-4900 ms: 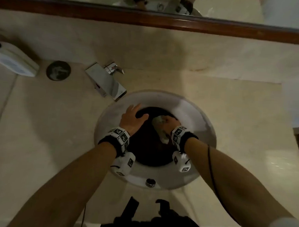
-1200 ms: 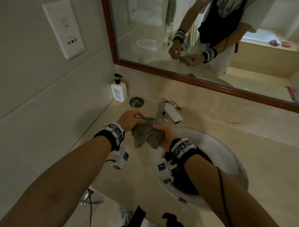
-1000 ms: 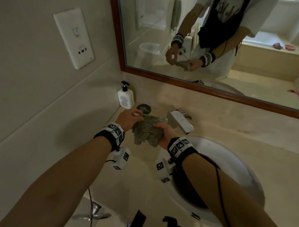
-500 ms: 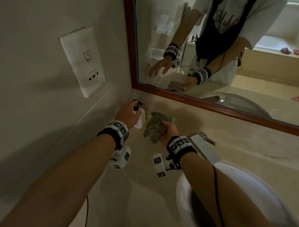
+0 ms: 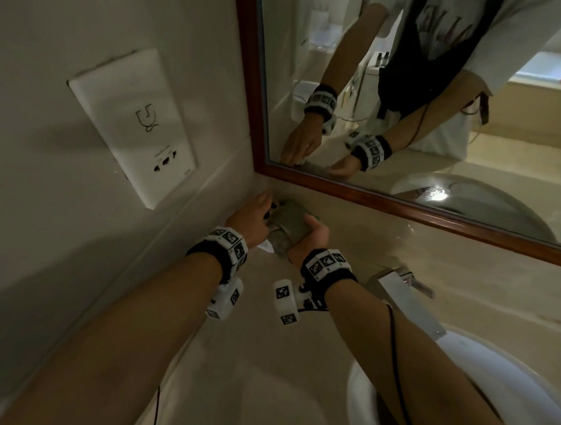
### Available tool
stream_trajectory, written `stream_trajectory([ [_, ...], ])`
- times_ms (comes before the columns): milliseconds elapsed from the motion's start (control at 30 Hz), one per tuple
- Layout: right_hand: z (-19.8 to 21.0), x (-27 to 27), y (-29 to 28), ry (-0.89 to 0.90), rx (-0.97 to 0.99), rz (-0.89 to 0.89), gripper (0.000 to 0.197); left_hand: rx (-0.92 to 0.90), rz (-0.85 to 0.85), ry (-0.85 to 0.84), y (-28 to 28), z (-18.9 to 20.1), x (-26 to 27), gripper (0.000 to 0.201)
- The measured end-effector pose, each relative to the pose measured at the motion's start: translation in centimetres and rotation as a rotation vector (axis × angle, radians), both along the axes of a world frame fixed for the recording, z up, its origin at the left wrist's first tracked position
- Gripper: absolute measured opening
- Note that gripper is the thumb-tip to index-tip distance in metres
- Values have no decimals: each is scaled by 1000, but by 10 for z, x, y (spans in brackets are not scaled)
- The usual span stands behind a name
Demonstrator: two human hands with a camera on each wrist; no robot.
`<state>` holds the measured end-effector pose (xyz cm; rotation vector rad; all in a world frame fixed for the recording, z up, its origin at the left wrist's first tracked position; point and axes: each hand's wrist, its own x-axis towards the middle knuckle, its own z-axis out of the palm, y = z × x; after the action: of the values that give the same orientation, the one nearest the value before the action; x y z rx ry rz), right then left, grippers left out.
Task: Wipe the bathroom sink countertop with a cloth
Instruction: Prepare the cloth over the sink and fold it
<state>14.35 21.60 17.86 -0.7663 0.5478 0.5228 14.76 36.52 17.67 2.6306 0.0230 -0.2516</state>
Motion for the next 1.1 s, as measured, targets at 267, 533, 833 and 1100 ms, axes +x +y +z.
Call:
stream_trajectory([
  [267, -2, 7, 10, -36, 106, 5, 44, 108, -57, -62, 3, -14, 0, 74],
  [533, -5, 7, 10, -6, 178, 33, 49, 250, -126, -121, 4, -13, -2, 76],
  [833, -11, 11, 14, -29, 230, 17, 55, 355, -164, -114, 1, -10, -3, 80],
  [1100, -12, 11, 13, -40, 234, 15, 53, 345, -160, -111, 2, -10, -2, 77],
])
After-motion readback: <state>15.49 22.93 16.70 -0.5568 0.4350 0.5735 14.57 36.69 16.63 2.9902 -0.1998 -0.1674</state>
